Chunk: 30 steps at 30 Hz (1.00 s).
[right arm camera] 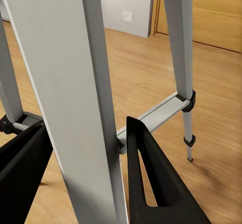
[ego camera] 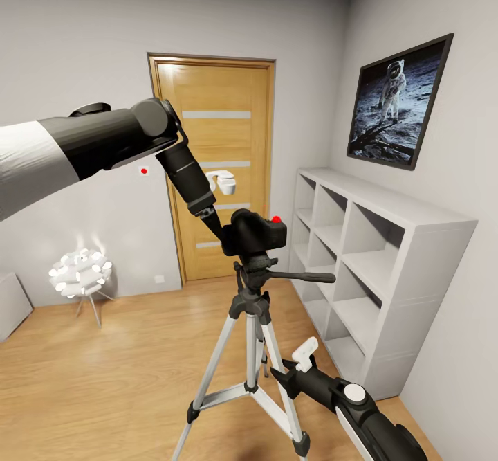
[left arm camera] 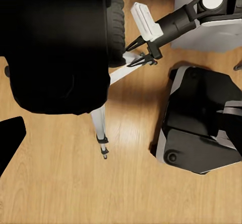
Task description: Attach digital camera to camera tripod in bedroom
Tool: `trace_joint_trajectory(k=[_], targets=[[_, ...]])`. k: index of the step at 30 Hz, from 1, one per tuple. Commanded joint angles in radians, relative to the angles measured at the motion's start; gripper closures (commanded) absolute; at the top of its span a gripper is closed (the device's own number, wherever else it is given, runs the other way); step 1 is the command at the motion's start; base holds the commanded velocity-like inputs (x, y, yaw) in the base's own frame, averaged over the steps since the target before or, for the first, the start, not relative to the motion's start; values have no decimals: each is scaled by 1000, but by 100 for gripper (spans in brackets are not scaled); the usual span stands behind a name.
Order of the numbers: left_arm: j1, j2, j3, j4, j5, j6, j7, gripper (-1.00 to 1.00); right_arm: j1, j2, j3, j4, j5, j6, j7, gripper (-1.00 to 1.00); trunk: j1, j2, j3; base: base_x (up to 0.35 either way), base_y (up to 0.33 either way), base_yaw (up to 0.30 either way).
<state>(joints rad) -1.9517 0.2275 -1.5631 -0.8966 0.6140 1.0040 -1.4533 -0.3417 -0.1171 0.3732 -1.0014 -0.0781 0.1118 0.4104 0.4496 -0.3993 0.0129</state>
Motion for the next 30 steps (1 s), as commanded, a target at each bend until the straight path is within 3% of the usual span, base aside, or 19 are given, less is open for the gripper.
trace_joint_trajectory(k=[1,14,22,29,30], targets=[[-1,0,-3,-1,3,10,-2,-100,0,-1,4,0,-3,8,1,100,0,-1,-1,0,0,0],[-4,10,10,-7,4,11,-4,-100,0,-1,4,1,-3,8,1,100,0,-1,-1,0,0,0],[-2,39,90,-12,4,11,-4,-100,0,0,5,1,-3,8,1,100,0,-1,-1,0,0,0],[6,91,182,-31,4,13,-3,-100,0,0,6,1,-3,8,1,100,0,-1,-1,0,0,0],[6,91,182,-31,4,13,-3,-100,0,0,6,1,-3,8,1,100,0,-1,-1,0,0,0]])
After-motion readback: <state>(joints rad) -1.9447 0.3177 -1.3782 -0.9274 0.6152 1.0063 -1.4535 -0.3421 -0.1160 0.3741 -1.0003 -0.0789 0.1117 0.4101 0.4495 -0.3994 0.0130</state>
